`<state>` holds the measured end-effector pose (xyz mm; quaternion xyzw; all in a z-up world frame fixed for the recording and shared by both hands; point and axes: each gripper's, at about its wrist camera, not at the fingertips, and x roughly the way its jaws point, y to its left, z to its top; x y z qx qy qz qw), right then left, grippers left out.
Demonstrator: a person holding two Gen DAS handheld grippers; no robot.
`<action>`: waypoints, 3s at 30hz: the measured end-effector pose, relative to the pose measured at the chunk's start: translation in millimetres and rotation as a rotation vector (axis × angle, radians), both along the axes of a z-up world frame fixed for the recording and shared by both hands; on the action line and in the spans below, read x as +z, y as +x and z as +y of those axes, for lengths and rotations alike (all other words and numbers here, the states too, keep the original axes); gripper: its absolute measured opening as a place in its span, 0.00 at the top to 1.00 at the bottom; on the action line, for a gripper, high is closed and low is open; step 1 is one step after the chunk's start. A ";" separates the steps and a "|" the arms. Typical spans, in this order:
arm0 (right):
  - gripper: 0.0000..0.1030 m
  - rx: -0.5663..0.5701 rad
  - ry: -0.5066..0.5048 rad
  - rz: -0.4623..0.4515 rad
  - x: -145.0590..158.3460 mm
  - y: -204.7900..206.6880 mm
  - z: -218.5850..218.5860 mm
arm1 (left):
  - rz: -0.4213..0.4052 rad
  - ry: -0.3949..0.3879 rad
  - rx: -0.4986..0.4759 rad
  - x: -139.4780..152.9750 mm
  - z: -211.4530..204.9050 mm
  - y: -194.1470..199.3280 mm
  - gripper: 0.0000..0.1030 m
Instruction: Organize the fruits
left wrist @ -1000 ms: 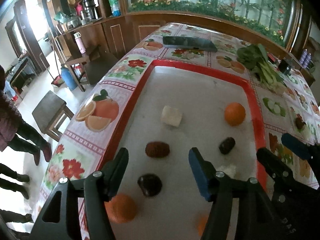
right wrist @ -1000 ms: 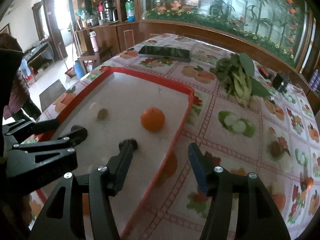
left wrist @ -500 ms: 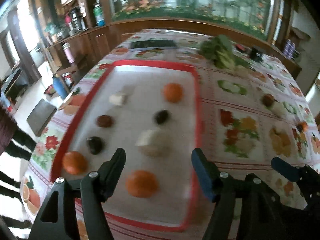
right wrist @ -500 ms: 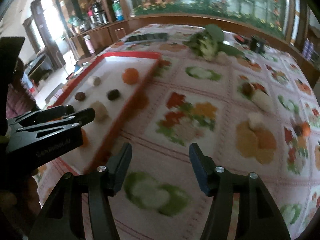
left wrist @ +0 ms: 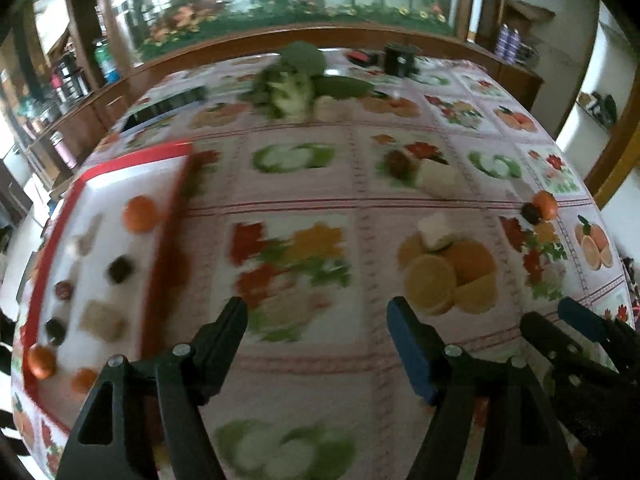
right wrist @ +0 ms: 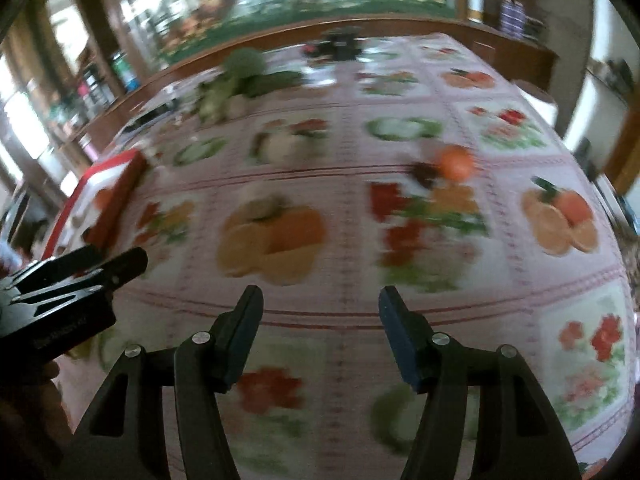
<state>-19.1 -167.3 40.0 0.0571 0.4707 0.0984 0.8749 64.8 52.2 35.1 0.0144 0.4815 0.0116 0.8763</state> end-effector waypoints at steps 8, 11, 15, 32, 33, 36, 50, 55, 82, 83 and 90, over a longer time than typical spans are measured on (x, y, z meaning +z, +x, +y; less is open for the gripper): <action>0.41 -0.066 0.012 0.006 -3.2 -6.2 -52.3 | 0.023 -0.056 0.020 -11.2 -37.6 39.6 0.27; 0.40 -0.077 0.023 0.011 -5.6 -6.4 -64.1 | 0.035 -0.088 0.035 -16.9 -43.1 48.5 0.27; 0.40 -0.083 0.032 -0.001 -5.1 -4.7 -73.6 | 0.055 -0.101 0.052 -25.0 -48.5 58.5 0.27; 0.40 -0.053 0.070 -0.012 -5.8 32.2 -73.4 | -0.010 -0.097 0.003 -23.5 -54.1 69.9 0.41; 0.40 -0.051 0.067 -0.016 -5.9 32.8 -73.4 | -0.018 -0.100 -0.013 -22.9 -55.5 69.6 0.48; 0.40 -0.046 0.057 -0.033 -4.4 34.8 -73.0 | -0.024 -0.088 -0.044 -22.6 -57.4 69.0 0.68; 0.40 0.169 0.068 -0.108 5.9 81.6 3.6 | -0.005 -0.100 0.031 -22.3 -11.6 21.8 0.68; 0.40 0.217 0.057 -0.064 -6.1 104.5 28.5 | 0.002 -0.150 0.086 -21.4 10.8 4.9 0.68; 0.67 0.272 0.046 -0.077 -4.6 31.1 37.6 | 0.004 -0.208 0.073 -23.0 37.5 -42.7 0.68; 0.67 0.269 0.049 -0.077 -3.9 23.9 37.5 | 0.005 -0.207 0.063 -22.9 36.7 -45.6 0.68; 0.67 0.237 0.058 -0.092 3.4 -8.6 37.2 | 0.017 -0.238 -0.005 -22.2 32.7 -63.7 0.68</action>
